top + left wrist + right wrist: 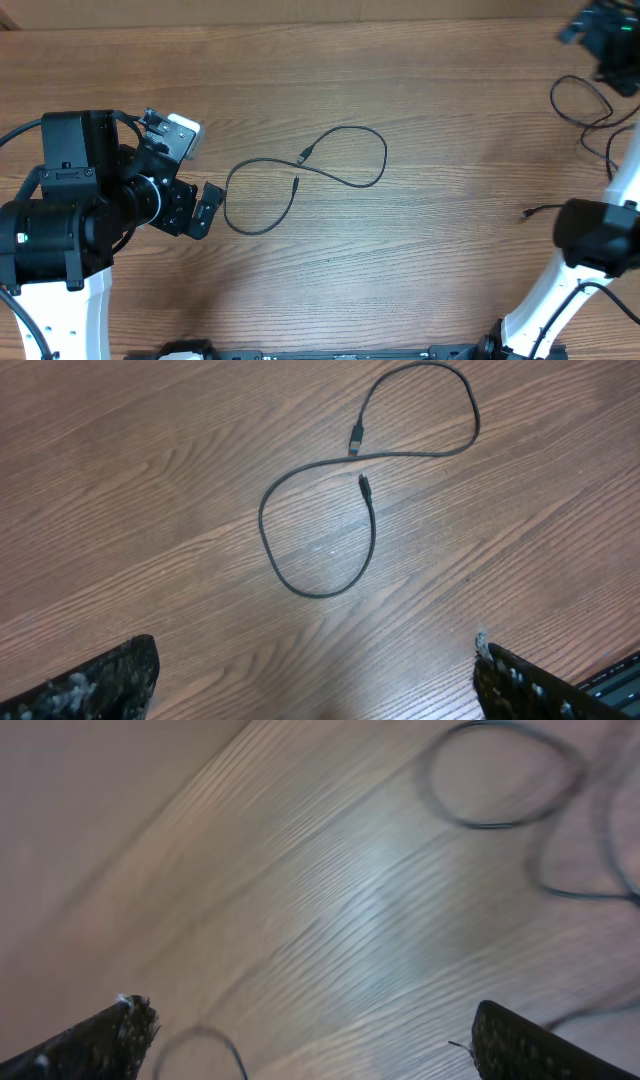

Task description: Untangle cables

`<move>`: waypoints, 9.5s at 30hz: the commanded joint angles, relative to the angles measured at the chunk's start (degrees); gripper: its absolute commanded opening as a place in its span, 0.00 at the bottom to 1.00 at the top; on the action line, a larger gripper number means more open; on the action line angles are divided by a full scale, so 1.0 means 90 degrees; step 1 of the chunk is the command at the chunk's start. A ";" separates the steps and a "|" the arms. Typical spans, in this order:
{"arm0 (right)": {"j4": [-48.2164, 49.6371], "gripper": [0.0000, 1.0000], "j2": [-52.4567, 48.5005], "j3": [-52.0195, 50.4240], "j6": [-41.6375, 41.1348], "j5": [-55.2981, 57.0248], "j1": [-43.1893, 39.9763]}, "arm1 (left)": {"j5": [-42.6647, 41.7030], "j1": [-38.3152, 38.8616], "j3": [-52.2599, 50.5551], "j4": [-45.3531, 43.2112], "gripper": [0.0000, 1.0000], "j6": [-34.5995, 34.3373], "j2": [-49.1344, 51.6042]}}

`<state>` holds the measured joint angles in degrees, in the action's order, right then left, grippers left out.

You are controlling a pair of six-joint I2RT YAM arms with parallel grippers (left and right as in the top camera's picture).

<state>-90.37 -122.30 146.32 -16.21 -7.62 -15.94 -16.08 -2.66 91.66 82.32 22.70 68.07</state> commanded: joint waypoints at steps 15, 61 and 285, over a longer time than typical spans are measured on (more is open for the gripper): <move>0.1960 1.00 0.0070 -0.4840 0.3133 -0.0357 0.3920 | -0.0005 0.0007 0.0114 -0.0005 1.00 0.0100 0.0010; 0.7121 0.04 0.1064 -0.6955 0.3242 0.0792 0.5530 | -0.0005 0.0007 0.0114 -0.0005 1.00 0.0100 0.0010; 0.3543 1.00 0.3927 -0.7286 0.0308 -0.0716 0.0753 | -0.0005 0.0007 0.0114 -0.0005 1.00 0.0100 0.0007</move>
<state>-56.95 -87.66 79.09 -18.37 -23.18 -17.93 -16.08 -2.66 91.68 82.32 22.70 68.12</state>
